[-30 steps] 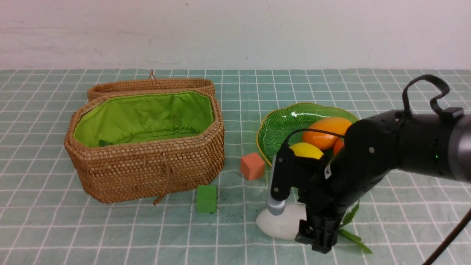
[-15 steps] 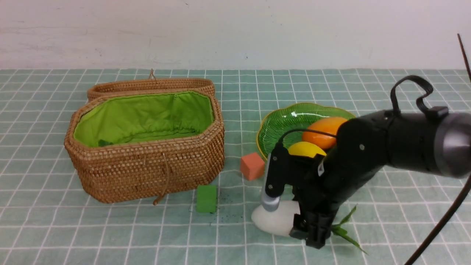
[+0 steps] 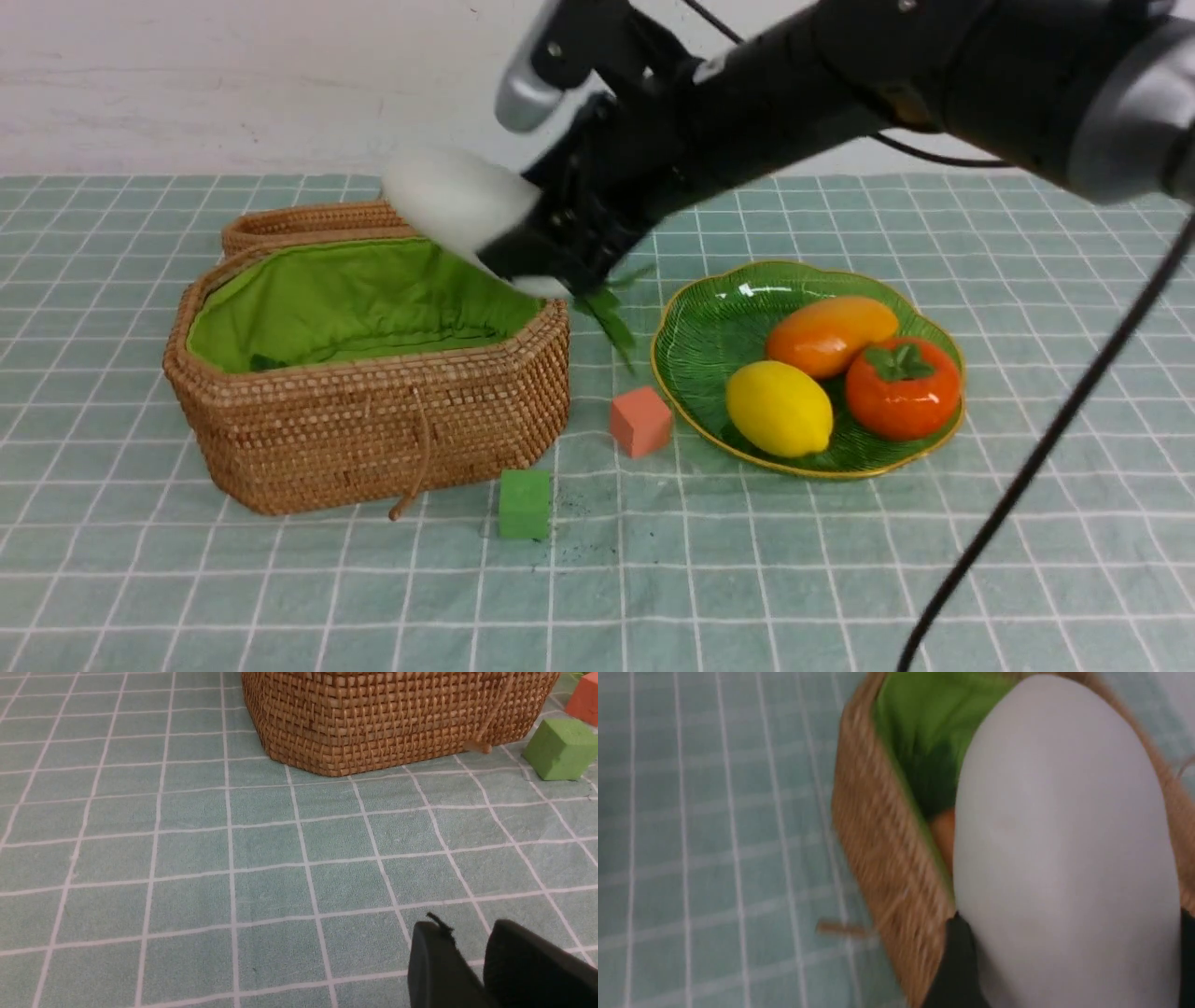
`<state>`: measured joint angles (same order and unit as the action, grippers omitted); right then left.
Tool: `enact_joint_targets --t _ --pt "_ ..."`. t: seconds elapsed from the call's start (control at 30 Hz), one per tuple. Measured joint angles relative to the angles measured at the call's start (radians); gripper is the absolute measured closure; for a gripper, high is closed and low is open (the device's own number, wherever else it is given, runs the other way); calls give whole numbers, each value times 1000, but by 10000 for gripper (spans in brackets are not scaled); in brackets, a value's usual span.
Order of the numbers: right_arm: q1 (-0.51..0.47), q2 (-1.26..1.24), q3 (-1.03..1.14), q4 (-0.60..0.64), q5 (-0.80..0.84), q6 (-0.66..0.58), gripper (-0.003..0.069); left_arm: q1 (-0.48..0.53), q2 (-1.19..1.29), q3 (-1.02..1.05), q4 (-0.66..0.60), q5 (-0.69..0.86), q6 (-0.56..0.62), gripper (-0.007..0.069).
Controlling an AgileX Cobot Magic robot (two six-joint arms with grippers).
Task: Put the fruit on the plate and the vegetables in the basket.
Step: Take a daikon with your right arm and place it on the basket on the left.
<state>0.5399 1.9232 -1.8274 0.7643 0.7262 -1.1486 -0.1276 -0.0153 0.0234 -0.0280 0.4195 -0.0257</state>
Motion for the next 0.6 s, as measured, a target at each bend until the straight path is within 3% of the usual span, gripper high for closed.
enact_joint_targets --t 0.03,0.1,0.23,0.27,0.33,0.5,0.6 --pt "5 60 -50 105 -79 -69 140 0 0 0 0 0 0 460" --pt "10 94 -67 159 -123 -116 140 0 0 0 0 0 0 459" --pt "53 218 -89 391 -306 -419 140 0 0 0 0 0 0 457" --pt "55 221 -89 391 -311 -419 140 0 0 0 0 0 0 457" --pt "78 245 -89 474 -349 -550 140 0 0 0 0 0 0 454" --pt "103 250 -91 550 -353 -635 125 0 0 0 0 0 0 449" --pt "104 250 -91 563 -319 -608 22 0 0 0 0 0 0 449"
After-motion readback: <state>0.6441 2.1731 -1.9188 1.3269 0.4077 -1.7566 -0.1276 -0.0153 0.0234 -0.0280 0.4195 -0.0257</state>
